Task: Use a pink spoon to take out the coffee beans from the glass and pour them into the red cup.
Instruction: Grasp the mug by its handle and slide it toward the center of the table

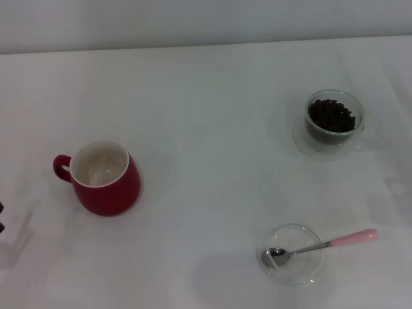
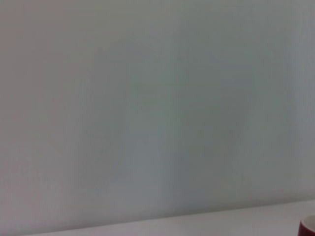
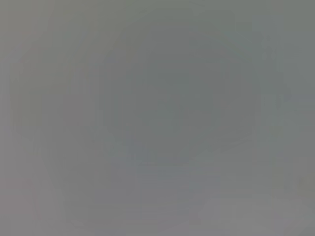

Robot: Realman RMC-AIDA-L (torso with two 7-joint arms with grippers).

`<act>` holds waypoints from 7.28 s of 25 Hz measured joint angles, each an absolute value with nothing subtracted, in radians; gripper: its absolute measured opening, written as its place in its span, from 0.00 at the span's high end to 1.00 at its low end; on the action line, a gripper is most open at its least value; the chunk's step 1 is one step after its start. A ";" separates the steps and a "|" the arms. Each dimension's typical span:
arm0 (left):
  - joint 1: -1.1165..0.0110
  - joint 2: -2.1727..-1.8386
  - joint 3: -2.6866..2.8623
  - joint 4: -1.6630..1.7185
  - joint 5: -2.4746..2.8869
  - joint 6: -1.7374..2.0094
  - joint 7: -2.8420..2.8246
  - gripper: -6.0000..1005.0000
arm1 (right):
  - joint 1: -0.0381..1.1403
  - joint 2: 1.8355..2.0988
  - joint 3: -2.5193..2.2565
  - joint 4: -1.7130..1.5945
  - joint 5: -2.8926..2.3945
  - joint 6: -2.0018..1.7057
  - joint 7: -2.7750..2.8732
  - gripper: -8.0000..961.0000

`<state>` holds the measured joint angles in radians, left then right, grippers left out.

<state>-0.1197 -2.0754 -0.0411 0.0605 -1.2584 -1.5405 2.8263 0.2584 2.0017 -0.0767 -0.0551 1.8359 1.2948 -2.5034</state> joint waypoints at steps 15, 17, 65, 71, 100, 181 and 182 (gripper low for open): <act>-0.263 -2.073 -0.038 0.083 -1.176 -1.388 2.782 0.21 | 0.236 2.002 -0.077 -0.052 1.833 1.300 -2.501 0.09; -0.274 -2.072 -0.038 0.081 -1.163 -1.384 2.778 0.21 | 0.236 2.002 -0.081 -0.052 1.833 1.306 -2.498 0.09; -0.404 -2.080 -0.038 0.072 -1.054 -1.207 2.807 0.44 | 0.236 2.002 -0.081 -0.043 1.840 1.357 -2.494 0.10; -0.402 -2.080 -0.038 0.072 -1.056 -1.207 2.807 0.64 | 0.236 2.002 -0.081 -0.043 1.837 1.359 -2.494 0.10; -0.427 -2.080 -0.026 0.068 -1.046 -1.169 2.826 0.82 | 0.236 2.002 -0.087 -0.042 1.835 1.368 -2.494 0.10; -0.755 -2.086 0.067 -0.149 -0.934 -0.903 2.826 0.83 | 0.224 2.002 -0.078 -0.051 1.839 1.382 -2.494 0.10; -0.755 -2.086 0.067 -0.149 -0.933 -0.903 2.826 0.82 | 0.223 2.002 -0.078 -0.051 1.840 1.382 -2.494 0.10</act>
<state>-0.7547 -2.0862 0.0674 -0.1493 -0.9332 -0.9035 2.8258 0.2235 2.0017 -0.0780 -0.0508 1.8397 1.3821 -2.4942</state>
